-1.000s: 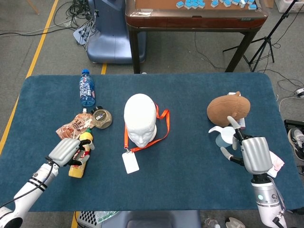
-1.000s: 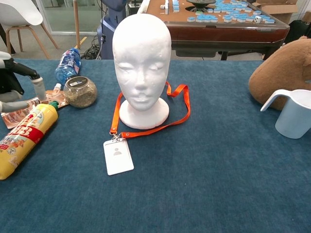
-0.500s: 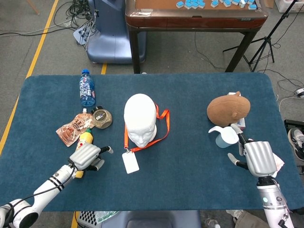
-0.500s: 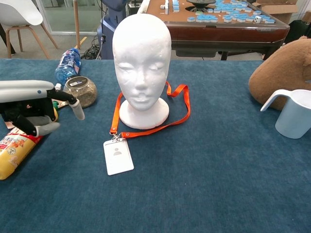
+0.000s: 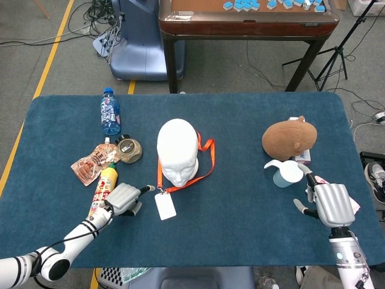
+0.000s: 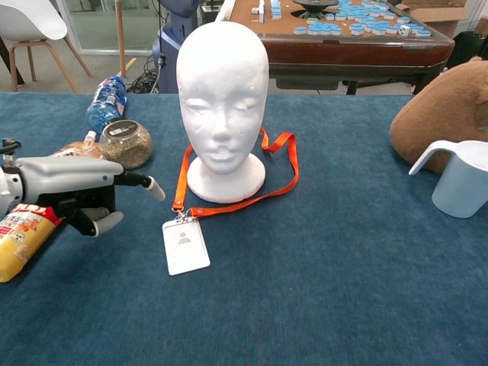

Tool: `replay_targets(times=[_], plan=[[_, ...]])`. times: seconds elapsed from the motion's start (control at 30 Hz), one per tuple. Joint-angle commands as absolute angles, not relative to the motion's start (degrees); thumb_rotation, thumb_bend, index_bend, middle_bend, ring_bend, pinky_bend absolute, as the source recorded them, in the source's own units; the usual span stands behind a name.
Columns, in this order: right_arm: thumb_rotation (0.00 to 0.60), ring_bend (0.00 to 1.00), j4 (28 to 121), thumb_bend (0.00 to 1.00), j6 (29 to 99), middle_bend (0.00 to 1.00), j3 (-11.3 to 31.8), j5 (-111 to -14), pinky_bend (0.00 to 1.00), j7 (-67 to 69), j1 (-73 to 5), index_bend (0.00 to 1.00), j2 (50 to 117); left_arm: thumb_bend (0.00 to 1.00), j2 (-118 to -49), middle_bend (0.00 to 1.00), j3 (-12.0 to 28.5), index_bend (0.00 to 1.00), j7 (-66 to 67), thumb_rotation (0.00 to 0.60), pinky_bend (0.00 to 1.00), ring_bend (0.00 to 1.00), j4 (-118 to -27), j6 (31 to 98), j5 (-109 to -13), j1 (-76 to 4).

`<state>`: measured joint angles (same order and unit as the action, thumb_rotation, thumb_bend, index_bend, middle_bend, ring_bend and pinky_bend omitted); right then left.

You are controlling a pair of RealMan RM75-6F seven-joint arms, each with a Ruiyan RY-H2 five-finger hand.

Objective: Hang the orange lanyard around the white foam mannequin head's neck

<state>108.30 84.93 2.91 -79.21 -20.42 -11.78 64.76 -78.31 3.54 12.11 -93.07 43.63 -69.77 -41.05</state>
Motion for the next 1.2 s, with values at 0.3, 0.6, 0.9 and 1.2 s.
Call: replay_targets(times=[0.3, 0.6, 0.9, 1.2], plan=[[0.600, 0.76, 107.8, 0.22, 85.5, 0.70, 3.4, -79.1, 0.95, -18.8, -10.3, 0.17, 64.9, 0.58, -82.4, 0.94, 3.1, 0.15, 20.6, 0.498, 0.99, 0.95, -91.3, 39.7, -57.8, -46.5], [0.600, 0.76, 107.8, 0.22, 85.3, 0.70, 3.7, -78.9, 0.95, -17.4, -9.2, 0.17, 64.6, 0.58, -83.6, 0.94, 1.9, 0.15, 22.6, 0.415, 0.99, 0.95, -93.7, 39.9, -56.4, -48.5], [0.600, 0.77, 107.6, 0.22, 85.4, 0.70, 3.9, -79.2, 0.95, -16.0, -8.3, 0.17, 64.3, 0.58, -83.1, 0.94, 0.1, 0.15, 24.8, 0.361, 0.99, 0.95, -99.3, 41.4, -57.6, -49.7], [0.600, 0.77, 107.4, 0.22, 86.3, 0.70, 4.3, -79.7, 0.95, -14.8, -7.3, 0.17, 64.2, 0.58, -83.5, 0.94, -0.1, 0.15, 25.5, 0.357, 0.99, 0.95, -102.1, 43.4, -58.3, -50.3]])
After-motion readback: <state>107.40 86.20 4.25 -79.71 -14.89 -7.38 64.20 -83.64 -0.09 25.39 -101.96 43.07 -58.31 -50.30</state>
